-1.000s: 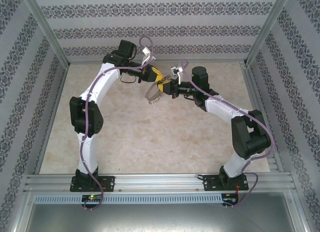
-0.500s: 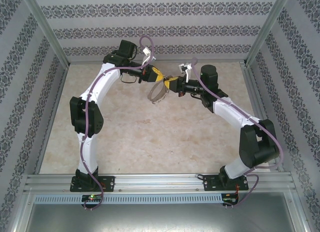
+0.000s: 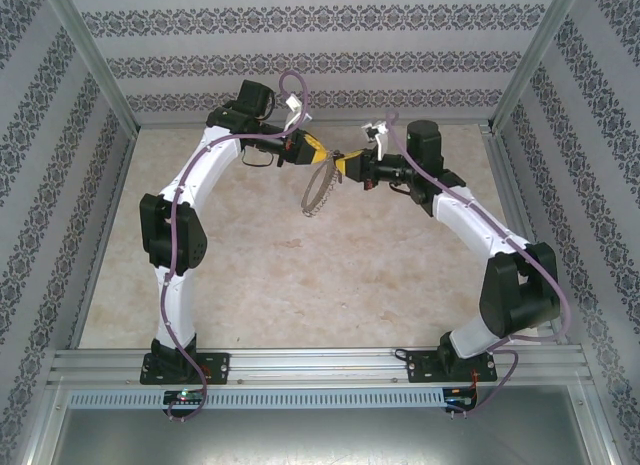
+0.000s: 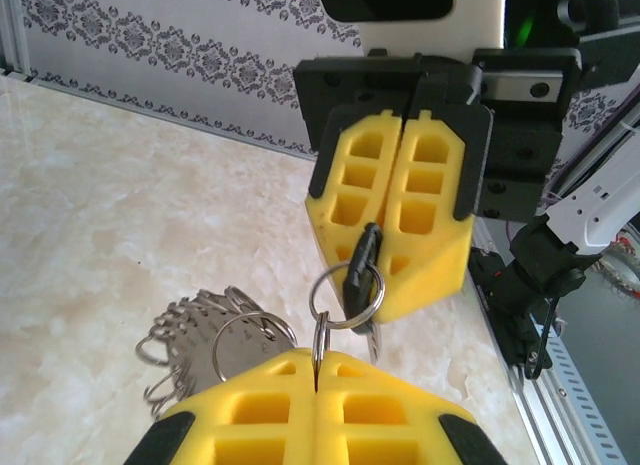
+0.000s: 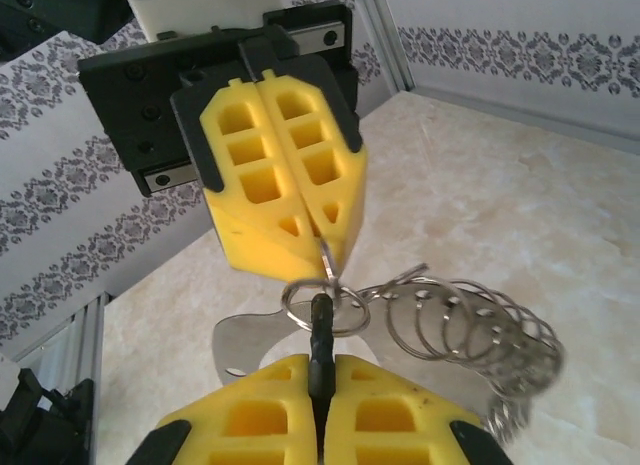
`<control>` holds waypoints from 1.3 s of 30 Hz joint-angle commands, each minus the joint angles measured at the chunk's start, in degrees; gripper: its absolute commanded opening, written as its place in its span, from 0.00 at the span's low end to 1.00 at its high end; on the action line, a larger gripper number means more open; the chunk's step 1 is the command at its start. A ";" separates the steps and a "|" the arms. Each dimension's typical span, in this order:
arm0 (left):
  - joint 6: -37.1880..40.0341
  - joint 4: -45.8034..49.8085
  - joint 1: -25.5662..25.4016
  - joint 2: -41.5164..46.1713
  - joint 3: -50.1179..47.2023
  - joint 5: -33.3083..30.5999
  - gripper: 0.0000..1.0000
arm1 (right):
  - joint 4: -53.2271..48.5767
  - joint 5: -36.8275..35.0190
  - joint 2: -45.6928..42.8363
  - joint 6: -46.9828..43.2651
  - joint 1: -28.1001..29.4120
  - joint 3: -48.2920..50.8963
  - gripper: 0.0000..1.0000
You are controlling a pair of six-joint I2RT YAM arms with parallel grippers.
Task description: Put the keys on the keyring
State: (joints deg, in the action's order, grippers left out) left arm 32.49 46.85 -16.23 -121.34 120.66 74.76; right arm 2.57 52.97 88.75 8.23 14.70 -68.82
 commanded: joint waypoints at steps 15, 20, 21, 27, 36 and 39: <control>-1.10 -1.69 -0.47 2.31 0.64 0.22 0.03 | -19.49 -2.28 -1.93 -11.39 -1.56 -14.14 0.00; -2.82 -4.15 -0.31 3.57 -1.07 -2.23 0.18 | -23.37 -3.39 -0.16 -11.90 -1.62 -18.45 0.00; -3.00 -4.36 -0.13 3.89 -1.49 -2.58 0.21 | -24.26 -3.63 0.28 -12.17 -1.61 -19.30 0.00; -7.44 -10.92 1.92 8.23 -8.27 -5.51 0.31 | -29.24 -4.09 2.99 -13.37 -1.67 -24.12 0.00; -17.90 -24.88 6.52 17.33 -22.34 -12.19 0.38 | -34.71 -4.02 6.51 -13.44 -1.35 -28.85 0.00; -21.28 -29.37 8.13 20.87 -26.75 -15.79 0.40 | -35.32 -4.41 7.26 -12.97 -0.53 -29.09 0.00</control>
State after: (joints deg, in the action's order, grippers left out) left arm 16.93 25.61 -9.52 -104.40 97.06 63.11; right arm -31.55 48.66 95.44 -4.51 13.65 -95.53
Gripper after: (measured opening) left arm 0.391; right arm 0.071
